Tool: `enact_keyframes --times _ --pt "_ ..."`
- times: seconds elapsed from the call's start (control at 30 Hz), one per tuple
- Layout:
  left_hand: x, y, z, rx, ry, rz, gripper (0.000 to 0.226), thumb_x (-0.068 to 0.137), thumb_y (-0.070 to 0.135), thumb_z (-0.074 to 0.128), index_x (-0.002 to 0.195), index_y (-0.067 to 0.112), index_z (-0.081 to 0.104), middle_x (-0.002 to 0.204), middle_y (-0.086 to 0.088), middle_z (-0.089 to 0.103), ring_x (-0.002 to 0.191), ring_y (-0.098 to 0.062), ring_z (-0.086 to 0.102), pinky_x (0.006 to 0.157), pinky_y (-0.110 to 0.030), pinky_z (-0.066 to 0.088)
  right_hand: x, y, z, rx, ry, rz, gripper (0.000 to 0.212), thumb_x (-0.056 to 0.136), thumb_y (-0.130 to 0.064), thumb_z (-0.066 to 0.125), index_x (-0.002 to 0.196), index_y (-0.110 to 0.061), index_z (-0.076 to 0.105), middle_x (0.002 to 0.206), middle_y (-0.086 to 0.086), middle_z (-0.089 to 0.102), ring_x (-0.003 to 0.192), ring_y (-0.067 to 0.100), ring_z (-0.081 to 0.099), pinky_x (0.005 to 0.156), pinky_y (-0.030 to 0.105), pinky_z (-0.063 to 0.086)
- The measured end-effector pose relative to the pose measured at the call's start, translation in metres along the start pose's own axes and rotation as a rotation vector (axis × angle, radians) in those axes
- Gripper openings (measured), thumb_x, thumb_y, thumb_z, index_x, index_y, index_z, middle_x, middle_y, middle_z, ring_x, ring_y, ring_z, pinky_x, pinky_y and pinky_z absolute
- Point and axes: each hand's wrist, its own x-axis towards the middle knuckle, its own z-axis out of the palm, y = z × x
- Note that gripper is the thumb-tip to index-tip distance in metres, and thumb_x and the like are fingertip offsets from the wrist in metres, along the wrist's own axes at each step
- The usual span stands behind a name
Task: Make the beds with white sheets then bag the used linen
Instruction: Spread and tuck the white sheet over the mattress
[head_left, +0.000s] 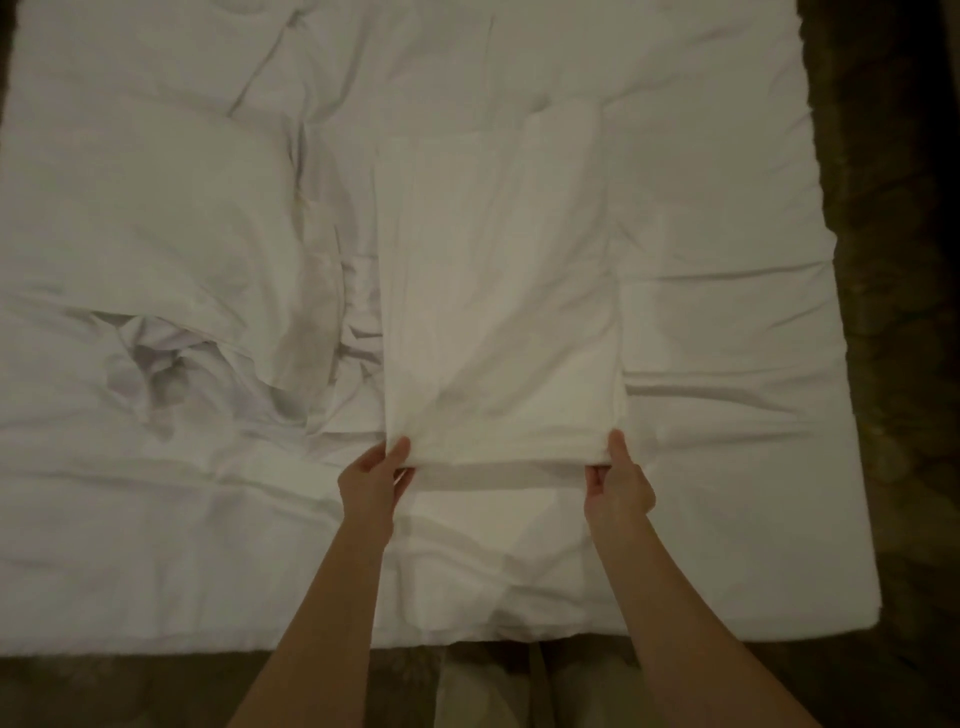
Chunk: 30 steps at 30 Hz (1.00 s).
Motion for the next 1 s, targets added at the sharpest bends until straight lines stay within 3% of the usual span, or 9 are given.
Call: enact_keyframes --times 0.1,0.2,0.3,0.43,0.53,0.7,0.83,0.9,1.0 --pt "0.001 0.001 -0.003 0.076 -0.022 0.028 0.034 0.084 0.007 0.072 0.116 0.005 0.062 0.105 -0.01 0.067 0.095 -0.021 0.063 0.083 -0.032 0.052 0.014 -0.006 -0.009 -0.176 0.088 -0.081 0.03 0.081 -0.019 0.077 0.071 -0.006 0.052 0.081 0.009 0.06 0.074 0.02 0.059 0.072 0.032 0.056" --pt "0.009 0.018 0.005 0.187 -0.026 0.096 0.018 0.085 0.018 0.073 0.102 0.012 0.069 0.1 -0.007 0.068 0.095 -0.021 0.062 0.089 -0.039 0.053 0.021 -0.014 -0.007 -0.503 0.23 -0.336 0.039 0.079 -0.028 0.078 0.1 -0.003 0.056 0.095 0.008 0.055 0.084 0.023 0.054 0.08 0.033 0.048" --pt "0.018 0.046 0.021 0.252 -0.063 0.161 0.013 0.088 0.025 0.069 0.084 0.013 0.063 0.081 -0.009 0.06 0.077 -0.022 0.054 0.077 -0.037 0.048 0.02 -0.028 0.016 -0.67 0.082 -0.624 0.044 0.082 -0.023 0.075 0.113 -0.001 0.053 0.103 0.008 0.052 0.092 0.023 0.052 0.083 0.03 0.043" --pt "0.04 0.077 0.045 0.396 -0.024 0.302 0.022 0.088 0.024 0.062 0.068 0.018 0.067 0.072 -0.01 0.059 0.071 -0.022 0.052 0.071 -0.037 0.046 0.025 -0.047 0.075 -0.798 -0.173 -0.761 0.038 0.087 -0.025 0.068 0.115 -0.003 0.054 0.111 0.012 0.061 0.103 0.029 0.058 0.091 0.036 0.045" --pt "0.044 0.1 0.067 0.601 0.071 0.5 0.026 0.095 0.021 0.054 0.099 0.001 0.07 0.094 -0.021 0.068 0.083 -0.034 0.063 0.078 -0.04 0.05 0.027 -0.063 0.123 -0.891 -0.259 -0.868 0.036 0.09 -0.029 0.064 0.117 -0.007 0.056 0.115 0.009 0.063 0.109 0.03 0.057 0.096 0.042 0.044" --pt "0.059 0.138 0.108 0.607 0.094 0.66 0.033 0.097 0.019 0.053 0.126 0.004 0.061 0.118 -0.008 0.065 0.102 -0.011 0.057 0.079 -0.011 0.036 0.028 -0.083 0.188 -0.948 -0.351 -0.906 0.043 0.092 -0.034 0.06 0.127 -0.01 0.052 0.128 0.008 0.057 0.12 0.027 0.05 0.102 0.042 0.041" --pt "0.082 0.17 0.147 0.613 -0.001 0.585 0.044 0.099 0.027 0.052 0.137 0.006 0.05 0.132 -0.007 0.058 0.12 -0.018 0.054 0.087 -0.014 0.032 0.035 -0.093 0.231 -0.939 -0.379 -0.841 0.049 0.093 -0.037 0.057 0.133 -0.011 0.046 0.133 0.009 0.055 0.121 0.026 0.052 0.101 0.034 0.04" --pt "0.098 0.187 0.166 0.612 -0.006 0.541 0.041 0.099 0.028 0.051 0.132 0.004 0.055 0.129 -0.01 0.06 0.122 -0.023 0.054 0.094 -0.021 0.036 0.041 -0.099 0.251 -0.937 -0.375 -0.824 0.053 0.094 -0.04 0.056 0.134 -0.009 0.044 0.133 0.01 0.054 0.121 0.026 0.052 0.101 0.032 0.04" --pt "0.119 0.211 0.187 0.601 -0.003 0.523 0.031 0.098 0.028 0.052 0.097 0.002 0.069 0.101 -0.014 0.069 0.112 -0.034 0.06 0.086 -0.031 0.045 0.05 -0.109 0.276 -0.931 -0.363 -0.796 0.057 0.093 -0.044 0.057 0.135 -0.008 0.044 0.132 0.009 0.055 0.119 0.024 0.053 0.096 0.026 0.039"
